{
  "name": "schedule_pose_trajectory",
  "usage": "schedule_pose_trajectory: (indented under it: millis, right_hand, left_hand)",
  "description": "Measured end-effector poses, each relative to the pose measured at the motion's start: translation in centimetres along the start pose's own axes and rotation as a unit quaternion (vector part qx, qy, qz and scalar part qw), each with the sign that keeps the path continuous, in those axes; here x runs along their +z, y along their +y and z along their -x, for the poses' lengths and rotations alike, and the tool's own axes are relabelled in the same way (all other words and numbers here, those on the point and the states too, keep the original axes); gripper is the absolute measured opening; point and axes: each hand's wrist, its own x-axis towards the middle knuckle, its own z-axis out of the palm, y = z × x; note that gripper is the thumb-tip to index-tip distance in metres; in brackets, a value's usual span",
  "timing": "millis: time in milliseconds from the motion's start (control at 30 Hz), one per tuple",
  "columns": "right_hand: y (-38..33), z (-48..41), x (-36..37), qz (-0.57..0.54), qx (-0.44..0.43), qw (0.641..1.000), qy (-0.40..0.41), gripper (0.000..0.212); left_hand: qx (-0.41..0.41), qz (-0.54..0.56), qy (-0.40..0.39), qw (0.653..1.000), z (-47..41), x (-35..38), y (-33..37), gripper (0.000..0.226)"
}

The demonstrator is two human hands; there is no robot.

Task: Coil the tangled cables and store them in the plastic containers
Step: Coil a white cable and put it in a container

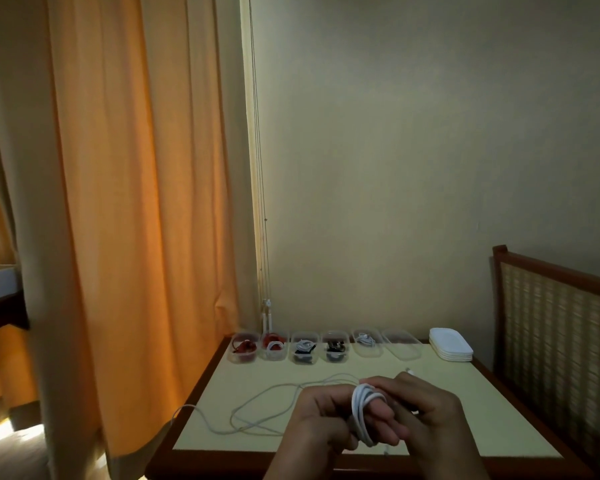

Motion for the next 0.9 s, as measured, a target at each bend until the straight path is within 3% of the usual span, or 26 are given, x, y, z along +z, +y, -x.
schedule_pose_trajectory:
  millis: [500, 900]
  right_hand:
    - [-0.7, 0.2, 0.0, 0.003, 0.006, 1.0, -0.007, 0.025]
    - [-1.4, 0.5, 0.0, -0.003, 0.06, 0.998, -0.036, 0.025]
  left_hand:
    - [0.01, 0.032, 0.005, 0.999, -0.1, -0.2, -0.2, 0.048]
    - [0.017, 0.084, -0.002, 0.996, 0.0, -0.3, -1.0, 0.049]
